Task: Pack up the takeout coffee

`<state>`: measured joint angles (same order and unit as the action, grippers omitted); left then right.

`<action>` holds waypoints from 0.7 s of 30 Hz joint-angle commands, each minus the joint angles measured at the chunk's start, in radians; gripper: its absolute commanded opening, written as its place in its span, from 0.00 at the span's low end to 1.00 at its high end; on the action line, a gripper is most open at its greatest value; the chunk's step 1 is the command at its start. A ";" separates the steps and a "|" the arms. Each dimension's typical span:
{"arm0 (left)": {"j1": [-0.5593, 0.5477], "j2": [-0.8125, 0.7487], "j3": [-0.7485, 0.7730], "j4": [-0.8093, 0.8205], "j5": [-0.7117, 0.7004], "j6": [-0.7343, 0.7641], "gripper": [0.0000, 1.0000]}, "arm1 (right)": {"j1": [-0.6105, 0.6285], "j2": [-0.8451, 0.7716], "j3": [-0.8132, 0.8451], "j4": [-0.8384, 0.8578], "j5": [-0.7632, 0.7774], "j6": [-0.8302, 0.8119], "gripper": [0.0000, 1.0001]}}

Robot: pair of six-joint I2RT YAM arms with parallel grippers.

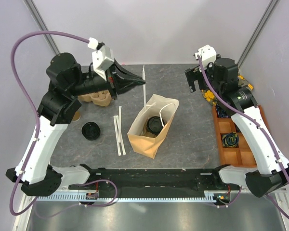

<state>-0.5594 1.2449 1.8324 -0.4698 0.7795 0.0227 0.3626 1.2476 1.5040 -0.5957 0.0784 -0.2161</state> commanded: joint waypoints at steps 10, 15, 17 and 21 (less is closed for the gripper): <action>-0.112 -0.056 -0.214 -0.004 -0.106 -0.029 0.02 | -0.005 -0.076 0.004 0.019 -0.042 -0.023 0.98; -0.112 -0.067 -0.217 -0.021 -0.164 -0.024 0.02 | -0.008 -0.091 -0.010 0.017 -0.046 -0.020 0.98; -0.112 -0.055 -0.194 -0.026 -0.244 0.021 0.02 | -0.010 -0.094 -0.011 0.013 -0.048 -0.019 0.98; -0.111 -0.025 -0.124 -0.027 -0.414 0.071 0.02 | -0.013 -0.100 -0.014 0.011 -0.049 -0.019 0.98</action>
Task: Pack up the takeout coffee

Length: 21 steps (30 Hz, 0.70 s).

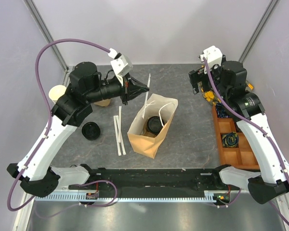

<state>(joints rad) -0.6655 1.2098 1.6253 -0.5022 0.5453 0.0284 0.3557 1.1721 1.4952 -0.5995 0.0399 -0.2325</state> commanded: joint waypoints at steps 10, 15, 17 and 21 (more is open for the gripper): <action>0.043 0.034 0.211 0.148 -0.394 0.111 0.02 | -0.008 -0.031 -0.012 0.010 -0.009 -0.005 0.98; 0.044 0.014 0.243 0.148 -0.075 -0.019 0.02 | -0.009 -0.035 -0.023 0.012 -0.012 -0.004 0.98; 0.044 0.028 0.266 0.136 -0.010 -0.073 0.02 | -0.009 -0.043 -0.024 0.012 -0.012 -0.002 0.98; 0.043 0.062 0.303 0.064 0.115 -0.123 0.02 | -0.012 -0.052 -0.024 0.003 -0.012 -0.002 0.98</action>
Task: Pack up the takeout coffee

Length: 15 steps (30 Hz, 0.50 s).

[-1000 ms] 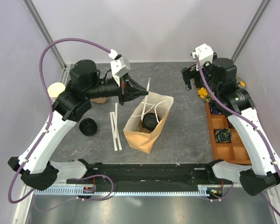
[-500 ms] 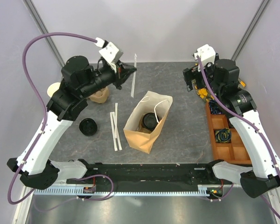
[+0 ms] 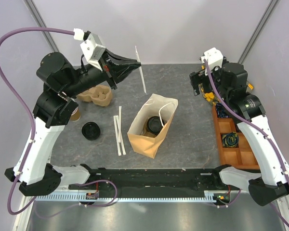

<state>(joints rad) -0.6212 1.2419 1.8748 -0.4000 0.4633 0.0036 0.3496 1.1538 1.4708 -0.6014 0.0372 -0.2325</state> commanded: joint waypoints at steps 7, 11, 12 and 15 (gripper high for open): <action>-0.021 0.054 0.014 -0.187 0.363 -0.140 0.02 | -0.012 -0.054 -0.012 -0.003 -0.016 -0.001 0.98; -0.041 0.022 -0.101 -0.215 0.280 -0.068 0.02 | -0.017 -0.057 -0.021 -0.004 -0.028 0.005 0.98; -0.043 0.016 -0.118 -0.217 0.262 -0.042 0.02 | -0.017 -0.058 -0.023 -0.005 -0.033 0.005 0.98; -0.045 -0.004 -0.196 -0.215 0.203 -0.005 0.02 | -0.018 -0.062 -0.024 -0.011 -0.034 0.007 0.98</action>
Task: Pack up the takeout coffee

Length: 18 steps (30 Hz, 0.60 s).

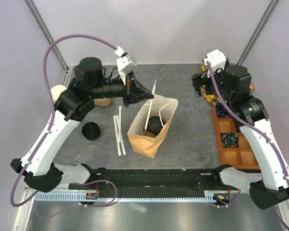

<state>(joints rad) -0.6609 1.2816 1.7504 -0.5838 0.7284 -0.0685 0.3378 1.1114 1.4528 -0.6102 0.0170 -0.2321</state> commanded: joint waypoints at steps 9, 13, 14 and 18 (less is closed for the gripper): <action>-0.011 -0.091 -0.255 -0.004 -0.104 0.179 0.02 | -0.008 -0.013 -0.005 -0.013 -0.015 0.005 0.98; -0.016 -0.134 -0.327 -0.021 -0.081 0.252 0.09 | -0.008 -0.005 -0.005 -0.013 -0.014 0.005 0.98; -0.017 -0.140 -0.336 -0.027 -0.081 0.277 0.17 | -0.008 -0.002 -0.006 -0.011 -0.014 0.005 0.98; -0.017 -0.136 -0.322 -0.128 -0.066 0.332 0.49 | -0.008 0.011 -0.012 -0.011 -0.014 0.011 0.98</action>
<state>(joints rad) -0.6724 1.1641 1.4155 -0.6430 0.6376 0.1551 0.3344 1.1126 1.4467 -0.6231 0.0113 -0.2317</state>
